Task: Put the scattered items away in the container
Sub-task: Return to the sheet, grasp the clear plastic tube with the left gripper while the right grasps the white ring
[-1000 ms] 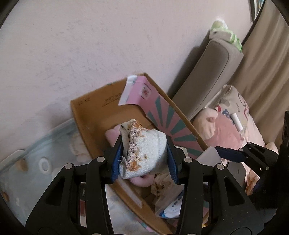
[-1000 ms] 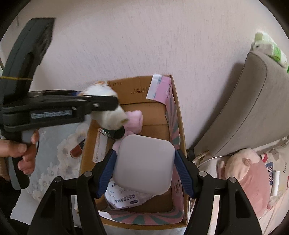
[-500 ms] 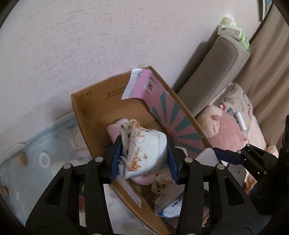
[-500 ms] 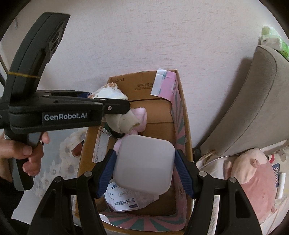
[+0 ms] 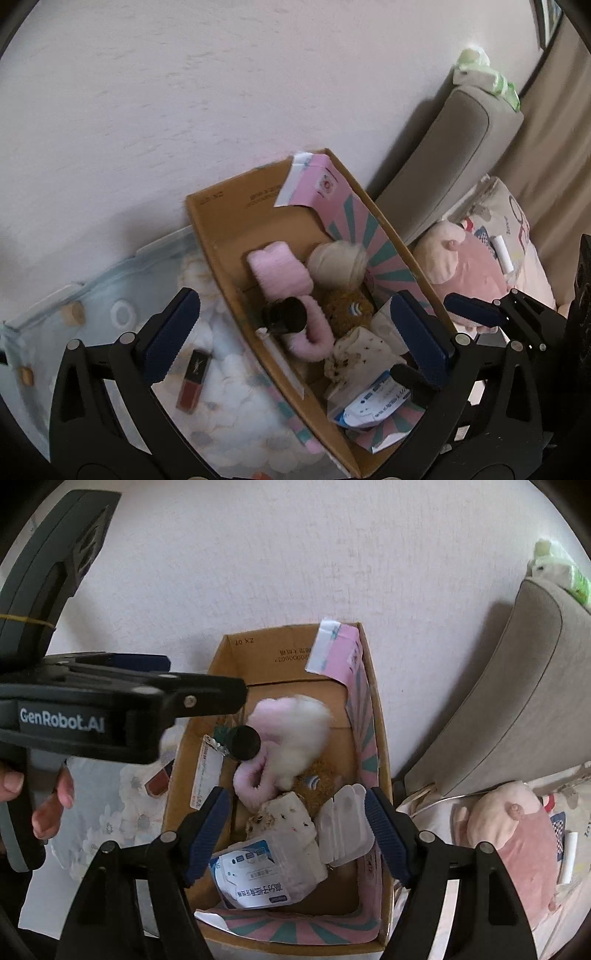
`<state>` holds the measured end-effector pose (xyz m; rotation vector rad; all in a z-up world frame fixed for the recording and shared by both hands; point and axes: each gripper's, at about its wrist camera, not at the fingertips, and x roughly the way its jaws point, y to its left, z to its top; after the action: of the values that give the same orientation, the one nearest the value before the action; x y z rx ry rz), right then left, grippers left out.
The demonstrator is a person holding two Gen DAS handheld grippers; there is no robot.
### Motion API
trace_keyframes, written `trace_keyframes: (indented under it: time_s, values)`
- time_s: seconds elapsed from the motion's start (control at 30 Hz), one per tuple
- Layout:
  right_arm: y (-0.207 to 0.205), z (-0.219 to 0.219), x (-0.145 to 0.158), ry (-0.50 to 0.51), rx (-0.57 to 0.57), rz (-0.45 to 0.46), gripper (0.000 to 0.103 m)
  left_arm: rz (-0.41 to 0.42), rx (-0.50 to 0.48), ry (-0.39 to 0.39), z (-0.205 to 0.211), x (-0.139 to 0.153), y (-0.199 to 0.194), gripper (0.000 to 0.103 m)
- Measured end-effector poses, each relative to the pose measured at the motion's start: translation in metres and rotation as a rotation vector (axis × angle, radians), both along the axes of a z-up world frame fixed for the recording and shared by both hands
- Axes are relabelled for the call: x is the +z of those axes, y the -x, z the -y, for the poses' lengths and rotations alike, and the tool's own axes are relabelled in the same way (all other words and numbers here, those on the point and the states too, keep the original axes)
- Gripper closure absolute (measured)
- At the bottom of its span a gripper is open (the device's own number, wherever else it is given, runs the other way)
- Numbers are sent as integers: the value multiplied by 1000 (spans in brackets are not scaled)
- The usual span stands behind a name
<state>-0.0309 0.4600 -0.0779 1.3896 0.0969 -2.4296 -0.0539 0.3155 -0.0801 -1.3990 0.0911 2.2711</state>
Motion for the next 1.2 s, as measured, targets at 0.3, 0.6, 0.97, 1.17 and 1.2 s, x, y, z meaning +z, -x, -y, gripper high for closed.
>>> trace_keyframes:
  time_s: [0.3, 0.6, 0.97, 1.17, 1.2]
  values:
    - [-7, 16, 18, -21, 40, -39, 31, -42, 72, -6, 31, 24, -25, 0]
    - [-9, 40, 42, 2, 108, -102, 31, -90, 254, -48, 103, 49, -37, 0]
    - [-3, 113, 67, 61, 292, -177, 31, -91, 746, -74, 270, 52, -79, 0]
    - [10, 165, 41, 85, 379, -108, 31, -20, 916, -63, 318, 11, -104, 0]
    - [13, 173, 34, 83, 386, -92, 31, -6, 936, -63, 321, 4, -107, 0]
